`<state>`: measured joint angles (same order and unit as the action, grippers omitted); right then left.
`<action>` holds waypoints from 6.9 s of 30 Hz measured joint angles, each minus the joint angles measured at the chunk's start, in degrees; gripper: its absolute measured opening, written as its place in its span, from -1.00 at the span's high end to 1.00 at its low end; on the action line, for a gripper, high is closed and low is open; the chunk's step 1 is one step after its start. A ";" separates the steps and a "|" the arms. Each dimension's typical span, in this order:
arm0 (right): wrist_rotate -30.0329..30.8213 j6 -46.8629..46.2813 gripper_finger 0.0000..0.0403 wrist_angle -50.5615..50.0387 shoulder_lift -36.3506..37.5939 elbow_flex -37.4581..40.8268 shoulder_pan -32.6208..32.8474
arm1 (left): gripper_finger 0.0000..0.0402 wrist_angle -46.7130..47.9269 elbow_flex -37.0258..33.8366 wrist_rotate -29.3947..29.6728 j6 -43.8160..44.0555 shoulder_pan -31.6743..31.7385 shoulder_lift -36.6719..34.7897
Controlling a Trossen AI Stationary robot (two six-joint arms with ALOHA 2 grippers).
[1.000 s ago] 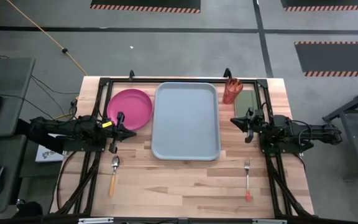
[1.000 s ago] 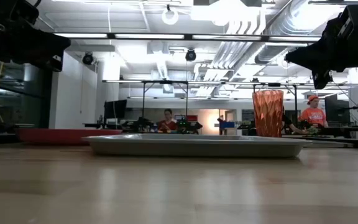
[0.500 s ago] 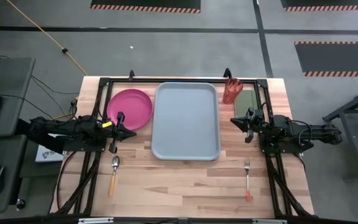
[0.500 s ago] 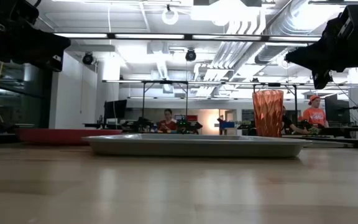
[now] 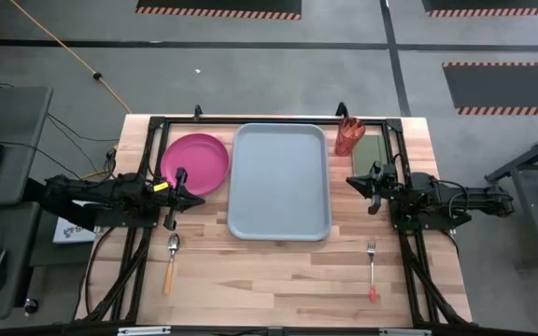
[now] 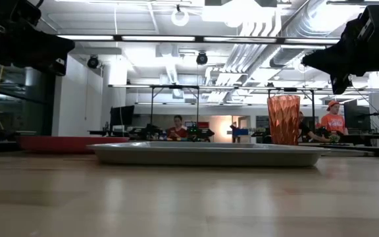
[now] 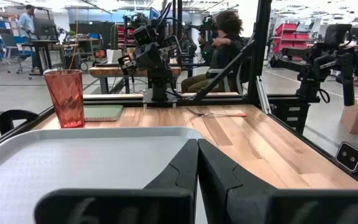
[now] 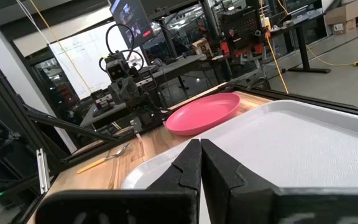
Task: Pick and place plate/cup/fork/spoon on tray
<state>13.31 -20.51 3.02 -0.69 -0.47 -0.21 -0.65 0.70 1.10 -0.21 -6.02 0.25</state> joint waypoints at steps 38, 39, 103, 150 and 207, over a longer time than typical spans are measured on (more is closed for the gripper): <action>0.01 -0.02 1.00 0.01 0.00 0.00 0.00 | 1.00 -0.01 0.01 0.00 0.00 -0.01 0.00; 0.01 0.00 1.00 0.01 -0.02 -0.02 0.00 | 1.00 -0.02 0.01 0.00 0.00 -0.02 0.00; 32.21 8.73 0.99 10.03 -31.88 -23.11 -17.22 | 1.00 -0.01 -0.01 0.00 0.00 0.00 0.00; 2.73 -6.43 0.26 -50.84 -78.25 -57.94 -46.70 | 1.00 -0.02 0.00 0.00 0.00 -0.02 0.00; -8.99 -0.65 1.00 -63.26 -89.54 -77.51 4.30 | 1.00 -0.01 -0.01 0.00 0.00 -0.02 0.00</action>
<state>4.32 -21.16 -60.24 -90.23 -77.98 4.09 -0.66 0.69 1.10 -0.21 -6.04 0.25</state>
